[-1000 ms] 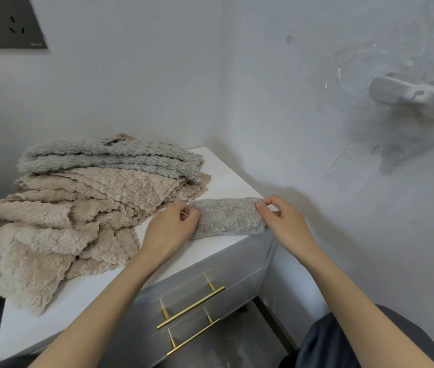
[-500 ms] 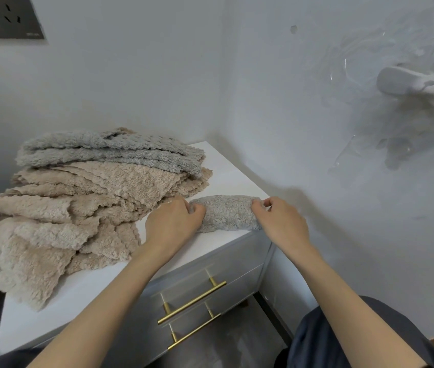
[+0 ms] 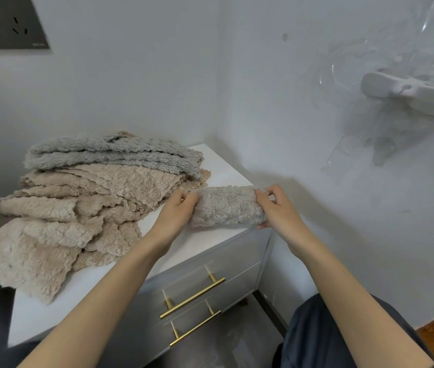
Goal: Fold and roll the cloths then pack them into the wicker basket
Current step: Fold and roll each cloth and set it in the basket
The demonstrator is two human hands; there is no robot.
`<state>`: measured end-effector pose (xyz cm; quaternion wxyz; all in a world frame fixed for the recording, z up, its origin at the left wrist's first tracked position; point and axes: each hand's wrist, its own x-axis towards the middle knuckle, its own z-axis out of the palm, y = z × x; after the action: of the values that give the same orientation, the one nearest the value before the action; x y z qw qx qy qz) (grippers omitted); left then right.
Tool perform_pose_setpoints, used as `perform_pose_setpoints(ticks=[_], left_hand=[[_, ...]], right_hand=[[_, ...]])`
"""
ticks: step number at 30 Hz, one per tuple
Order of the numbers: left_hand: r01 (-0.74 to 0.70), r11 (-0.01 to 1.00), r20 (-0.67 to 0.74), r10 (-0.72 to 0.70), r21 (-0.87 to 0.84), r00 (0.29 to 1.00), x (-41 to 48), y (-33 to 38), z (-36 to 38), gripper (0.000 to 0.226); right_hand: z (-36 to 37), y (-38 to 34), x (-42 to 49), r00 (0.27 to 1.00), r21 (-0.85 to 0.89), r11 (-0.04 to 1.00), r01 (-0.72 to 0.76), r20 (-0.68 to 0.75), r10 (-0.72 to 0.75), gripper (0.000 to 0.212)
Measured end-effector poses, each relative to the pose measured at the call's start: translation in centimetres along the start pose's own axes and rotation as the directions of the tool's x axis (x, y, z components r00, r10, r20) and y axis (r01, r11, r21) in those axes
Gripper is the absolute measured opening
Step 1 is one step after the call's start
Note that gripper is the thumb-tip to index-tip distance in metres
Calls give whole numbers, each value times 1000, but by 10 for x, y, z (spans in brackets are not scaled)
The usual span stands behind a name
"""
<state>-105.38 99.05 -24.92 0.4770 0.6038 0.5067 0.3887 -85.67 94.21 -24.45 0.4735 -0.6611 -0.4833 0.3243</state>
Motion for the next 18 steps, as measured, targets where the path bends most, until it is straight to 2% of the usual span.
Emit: perform_pose_setpoints(ticks=[2, 4, 8, 12, 15, 18], left_hand=[[85, 979, 35, -80, -184, 996, -4, 5, 2, 20], [135, 950, 75, -118, -283, 990, -10, 9, 5, 22], [156, 919, 127, -117, -362, 985, -26, 20, 13, 23], [132, 925, 156, -80, -357, 984, -43, 36, 26, 20], [158, 926, 213, -87, -343, 973, -58, 49, 36, 4], [201, 952, 348, -112, -230, 931, -70, 59, 47, 24]], right_hand=[[-4, -6, -1, 998, 190, 980, -63, 10, 62, 18], [-10, -10, -4, 996, 309, 947, -89, 19, 88, 17], [-28, -15, -18, 995, 374, 925, -65, -49, 89, 15], [-51, -21, -42, 995, 408, 913, 6, -97, 37, 15], [-72, -22, -64, 991, 364, 930, 37, -130, 11, 15], [-91, -18, -84, 992, 323, 946, 32, -124, 9, 16]])
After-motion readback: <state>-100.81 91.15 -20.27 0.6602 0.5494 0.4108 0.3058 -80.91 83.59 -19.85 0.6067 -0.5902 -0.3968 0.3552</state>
